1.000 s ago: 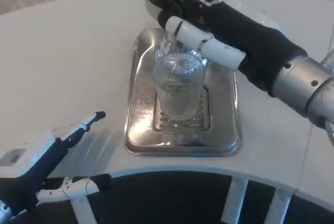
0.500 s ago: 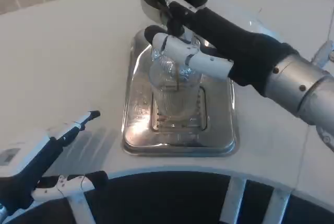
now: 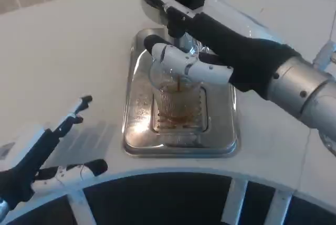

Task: Grasp the cup under the faucet to collect the drink, then remove the cup.

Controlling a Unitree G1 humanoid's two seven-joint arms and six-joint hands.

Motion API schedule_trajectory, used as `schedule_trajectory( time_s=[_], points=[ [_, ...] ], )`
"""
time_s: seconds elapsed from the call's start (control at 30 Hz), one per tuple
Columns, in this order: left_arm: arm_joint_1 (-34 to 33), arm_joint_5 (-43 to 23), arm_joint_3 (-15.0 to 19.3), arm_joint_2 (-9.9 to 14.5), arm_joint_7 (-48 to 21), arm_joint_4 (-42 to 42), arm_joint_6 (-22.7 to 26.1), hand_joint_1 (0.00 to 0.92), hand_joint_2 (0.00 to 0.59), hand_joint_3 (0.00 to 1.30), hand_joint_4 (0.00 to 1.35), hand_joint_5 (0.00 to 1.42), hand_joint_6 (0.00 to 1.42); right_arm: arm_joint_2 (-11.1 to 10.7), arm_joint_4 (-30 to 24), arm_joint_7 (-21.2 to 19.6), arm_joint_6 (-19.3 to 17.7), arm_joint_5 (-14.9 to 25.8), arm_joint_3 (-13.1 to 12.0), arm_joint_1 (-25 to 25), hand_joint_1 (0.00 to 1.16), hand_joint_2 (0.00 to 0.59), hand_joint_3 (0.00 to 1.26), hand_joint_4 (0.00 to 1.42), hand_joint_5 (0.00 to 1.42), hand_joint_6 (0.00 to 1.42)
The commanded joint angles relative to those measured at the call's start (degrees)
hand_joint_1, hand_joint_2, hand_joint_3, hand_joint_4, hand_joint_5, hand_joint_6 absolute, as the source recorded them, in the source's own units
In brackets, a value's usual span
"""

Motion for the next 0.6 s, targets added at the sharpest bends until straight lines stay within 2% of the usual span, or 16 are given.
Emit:
schedule_trajectory(
  time_s=[0.03,0.27,0.4,0.6],
  points=[
    [-0.9,-2.0,0.4,-3.0,-1.3,-3.3,3.1,0.12,0.034,0.0,0.01,0.18,0.22,0.6,-1.6,2.8,-2.2,0.9,1.9,1.4,0.08,0.472,0.0,0.0,0.0,0.0],
    [-3.0,-1.8,0.4,-6.5,-0.7,-6.3,5.6,0.173,0.027,0.0,0.0,0.2,0.24,1.0,-1.7,2.9,-1.8,0.5,1.7,1.6,0.08,0.472,0.0,0.0,0.0,0.0],
    [-5.2,-0.8,-0.2,-8.1,-0.1,-5.5,5.6,0.234,0.023,0.0,0.0,0.23,0.26,0.9,-1.8,3.1,-1.4,0.6,1.3,1.9,0.08,0.472,0.0,0.0,0.0,0.0],
    [-8.0,1.4,-1.3,-10.6,0.7,-3.4,5.8,0.274,0.03,0.0,0.0,0.25,0.28,1.2,-1.8,3.3,-1.2,0.5,1.1,2.0,0.08,0.472,0.0,0.0,0.0,0.0]
  ],
)
